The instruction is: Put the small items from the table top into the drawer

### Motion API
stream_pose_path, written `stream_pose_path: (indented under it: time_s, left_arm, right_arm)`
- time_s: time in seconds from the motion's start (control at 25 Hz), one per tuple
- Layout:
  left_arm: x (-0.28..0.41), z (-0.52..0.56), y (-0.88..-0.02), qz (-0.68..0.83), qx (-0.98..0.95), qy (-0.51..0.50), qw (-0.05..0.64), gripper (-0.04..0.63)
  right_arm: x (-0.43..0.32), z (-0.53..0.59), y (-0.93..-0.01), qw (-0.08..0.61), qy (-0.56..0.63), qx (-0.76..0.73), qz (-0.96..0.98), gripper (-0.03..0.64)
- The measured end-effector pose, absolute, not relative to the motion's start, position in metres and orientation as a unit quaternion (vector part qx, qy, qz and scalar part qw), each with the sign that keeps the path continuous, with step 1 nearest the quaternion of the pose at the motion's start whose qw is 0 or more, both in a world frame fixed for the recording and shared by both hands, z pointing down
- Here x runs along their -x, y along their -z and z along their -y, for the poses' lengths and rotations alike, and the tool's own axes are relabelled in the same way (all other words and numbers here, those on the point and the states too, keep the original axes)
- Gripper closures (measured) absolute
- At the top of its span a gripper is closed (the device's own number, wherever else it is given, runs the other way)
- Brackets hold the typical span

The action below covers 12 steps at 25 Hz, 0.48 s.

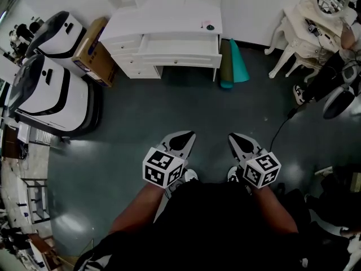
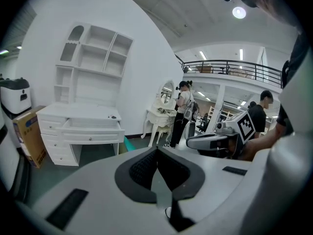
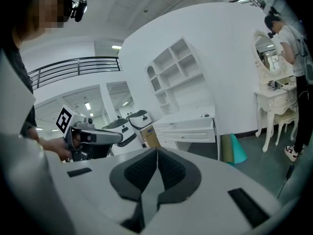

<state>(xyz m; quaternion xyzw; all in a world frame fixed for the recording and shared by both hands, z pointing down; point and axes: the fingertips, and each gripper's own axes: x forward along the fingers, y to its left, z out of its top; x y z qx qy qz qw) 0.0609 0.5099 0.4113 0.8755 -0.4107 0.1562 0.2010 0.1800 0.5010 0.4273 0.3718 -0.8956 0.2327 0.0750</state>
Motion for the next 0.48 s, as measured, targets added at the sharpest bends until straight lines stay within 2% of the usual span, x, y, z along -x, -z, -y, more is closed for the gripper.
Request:
stream_pose_path:
  time_s: [0.48]
  left_arm:
    - [-0.008, -0.517, -0.424, 0.4, -0.877, -0.16, 0.21, 0.584]
  right_arm:
    - [-0.131, -0.51, -0.433, 0.079, -0.235, -0.388, 0.887, 0.589]
